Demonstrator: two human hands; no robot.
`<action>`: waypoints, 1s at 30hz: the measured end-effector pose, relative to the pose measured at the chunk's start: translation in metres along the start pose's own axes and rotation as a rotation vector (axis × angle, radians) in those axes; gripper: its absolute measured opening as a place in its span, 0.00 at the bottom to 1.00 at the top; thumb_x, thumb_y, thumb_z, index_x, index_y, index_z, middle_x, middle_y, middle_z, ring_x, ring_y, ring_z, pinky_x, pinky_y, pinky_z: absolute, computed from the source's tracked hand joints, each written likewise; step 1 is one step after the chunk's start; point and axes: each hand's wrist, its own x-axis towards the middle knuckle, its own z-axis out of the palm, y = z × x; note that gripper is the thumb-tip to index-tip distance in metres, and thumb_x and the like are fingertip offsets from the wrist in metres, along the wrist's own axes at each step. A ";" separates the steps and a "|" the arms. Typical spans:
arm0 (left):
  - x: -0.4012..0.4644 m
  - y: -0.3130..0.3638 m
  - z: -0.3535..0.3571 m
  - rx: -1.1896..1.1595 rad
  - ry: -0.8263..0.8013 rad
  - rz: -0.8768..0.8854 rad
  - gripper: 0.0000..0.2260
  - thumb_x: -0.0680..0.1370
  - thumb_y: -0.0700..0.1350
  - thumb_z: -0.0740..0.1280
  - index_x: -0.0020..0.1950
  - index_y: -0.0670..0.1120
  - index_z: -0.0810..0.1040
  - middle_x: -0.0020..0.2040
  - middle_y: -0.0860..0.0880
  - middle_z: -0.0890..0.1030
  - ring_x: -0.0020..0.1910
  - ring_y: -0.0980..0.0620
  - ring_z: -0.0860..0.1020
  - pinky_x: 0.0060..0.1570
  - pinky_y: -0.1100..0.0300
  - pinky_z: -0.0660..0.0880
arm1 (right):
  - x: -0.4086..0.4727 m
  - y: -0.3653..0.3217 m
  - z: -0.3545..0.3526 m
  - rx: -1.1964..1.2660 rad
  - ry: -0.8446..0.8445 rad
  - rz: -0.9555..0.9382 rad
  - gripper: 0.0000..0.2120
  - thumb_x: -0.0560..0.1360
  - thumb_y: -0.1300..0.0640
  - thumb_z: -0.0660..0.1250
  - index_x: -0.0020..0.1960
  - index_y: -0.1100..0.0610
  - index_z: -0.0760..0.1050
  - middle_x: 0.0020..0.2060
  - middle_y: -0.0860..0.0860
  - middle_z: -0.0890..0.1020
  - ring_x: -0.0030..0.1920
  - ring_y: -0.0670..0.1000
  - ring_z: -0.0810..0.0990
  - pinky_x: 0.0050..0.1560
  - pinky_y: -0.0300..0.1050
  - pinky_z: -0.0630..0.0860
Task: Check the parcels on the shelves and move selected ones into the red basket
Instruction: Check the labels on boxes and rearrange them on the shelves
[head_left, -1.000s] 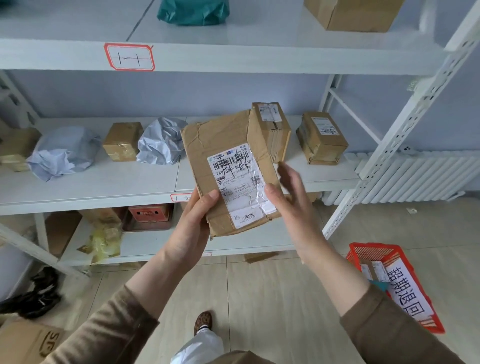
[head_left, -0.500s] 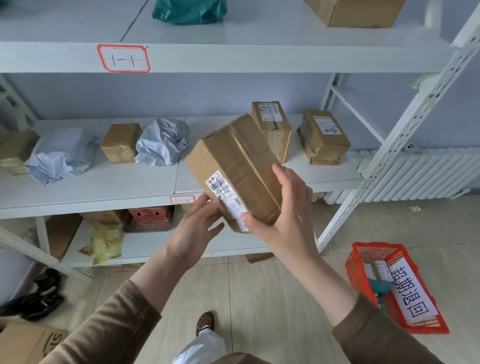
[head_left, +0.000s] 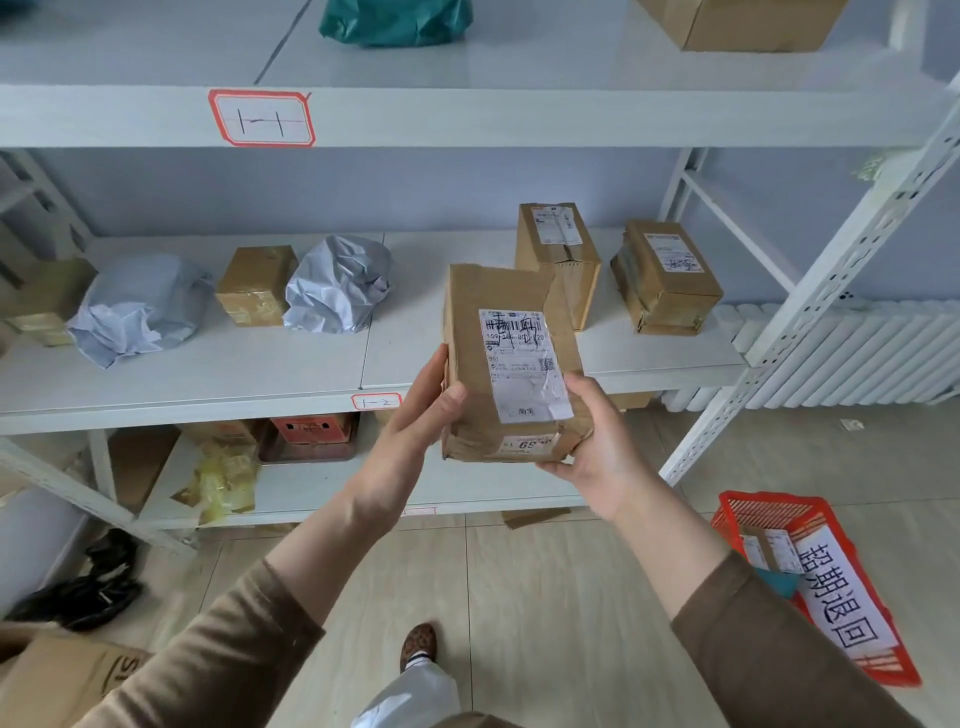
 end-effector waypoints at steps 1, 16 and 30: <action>0.005 0.001 -0.001 -0.002 -0.008 -0.030 0.32 0.81 0.59 0.67 0.84 0.60 0.61 0.76 0.66 0.72 0.76 0.65 0.68 0.75 0.60 0.64 | 0.005 -0.002 0.002 -0.019 0.004 0.048 0.15 0.75 0.39 0.69 0.57 0.45 0.80 0.57 0.53 0.87 0.56 0.56 0.84 0.58 0.56 0.77; 0.149 -0.038 -0.068 0.064 0.165 -0.343 0.21 0.85 0.54 0.64 0.74 0.47 0.64 0.63 0.47 0.79 0.60 0.49 0.79 0.57 0.56 0.74 | 0.132 -0.031 0.062 -0.120 0.096 0.236 0.08 0.79 0.43 0.68 0.51 0.47 0.79 0.48 0.48 0.82 0.48 0.49 0.78 0.65 0.57 0.72; 0.297 -0.047 -0.125 -0.034 0.203 -0.410 0.08 0.87 0.45 0.60 0.64 0.54 0.75 0.50 0.54 0.82 0.50 0.54 0.78 0.58 0.58 0.71 | 0.311 -0.043 0.107 -0.158 0.207 0.042 0.14 0.80 0.54 0.67 0.64 0.55 0.79 0.57 0.51 0.83 0.50 0.51 0.82 0.56 0.50 0.83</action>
